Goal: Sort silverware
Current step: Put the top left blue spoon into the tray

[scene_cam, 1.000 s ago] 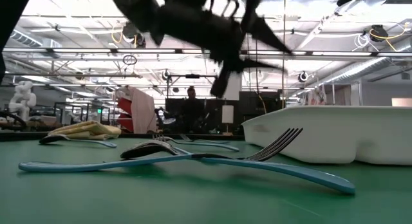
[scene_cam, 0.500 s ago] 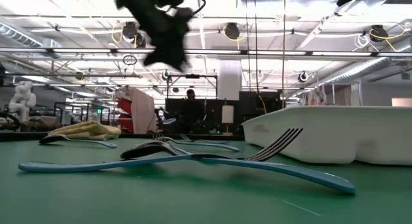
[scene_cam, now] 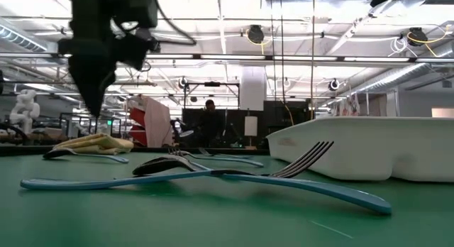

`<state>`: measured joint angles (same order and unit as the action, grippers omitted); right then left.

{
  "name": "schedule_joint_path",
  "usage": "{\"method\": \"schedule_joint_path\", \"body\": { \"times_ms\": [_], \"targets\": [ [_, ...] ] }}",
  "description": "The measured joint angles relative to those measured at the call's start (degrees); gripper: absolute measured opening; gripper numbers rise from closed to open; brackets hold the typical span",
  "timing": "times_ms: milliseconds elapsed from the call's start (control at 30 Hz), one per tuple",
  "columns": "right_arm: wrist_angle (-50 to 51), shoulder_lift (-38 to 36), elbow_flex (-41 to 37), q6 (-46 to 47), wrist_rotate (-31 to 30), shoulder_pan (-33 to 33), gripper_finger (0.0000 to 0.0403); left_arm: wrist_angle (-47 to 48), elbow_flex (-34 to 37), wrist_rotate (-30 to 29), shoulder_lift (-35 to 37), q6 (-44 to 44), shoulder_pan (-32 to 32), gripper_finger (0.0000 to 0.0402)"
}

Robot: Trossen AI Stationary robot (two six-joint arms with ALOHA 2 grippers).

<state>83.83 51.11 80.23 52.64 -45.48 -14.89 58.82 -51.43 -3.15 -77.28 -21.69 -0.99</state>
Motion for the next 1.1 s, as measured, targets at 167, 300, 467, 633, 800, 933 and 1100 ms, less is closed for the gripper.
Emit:
{"method": "schedule_joint_path", "body": {
  "times_ms": [167, 300, 467, 633, 800, 933, 1100],
  "targets": [
    [0.0, 0.0, 0.0, 0.3, -0.9, 0.0, 0.0123, -1.3, 4.7, 0.0, 0.0, 1.4, -1.5, 0.0111],
    [0.0, 0.0, 0.0, 0.5, -1.0, 0.0, 0.0123, -4.3, 7.9, 0.0, 0.0, 1.3, -2.2, 0.0111],
    [0.0, 0.0, 0.0, 0.6, -1.0, 0.0, 0.0123, -9.7, 11.4, 0.0, -0.2, 1.3, -3.0, 0.0111],
    [0.0, 0.0, 0.0, 1.3, -1.0, 0.0, 0.0123, -15.7, 14.9, -1.6, -1.7, 1.5, -3.3, 0.0111],
    [0.0, 0.0, 0.0, 2.0, -1.0, 0.0, 0.0123, -18.0, 16.8, -2.2, -4.0, 3.2, -3.3, 0.0105],
    [-0.1, 0.0, 0.0, 2.6, -1.0, 0.0, 0.0123, -18.8, 16.9, -2.4, -4.8, 3.3, -3.5, 0.0039],
    [-0.8, 0.0, 0.0, 2.6, -0.9, 0.0, 0.0123, -18.8, 15.1, -3.5, -4.6, -0.9, -3.4, 0.0008]
  ]
}}
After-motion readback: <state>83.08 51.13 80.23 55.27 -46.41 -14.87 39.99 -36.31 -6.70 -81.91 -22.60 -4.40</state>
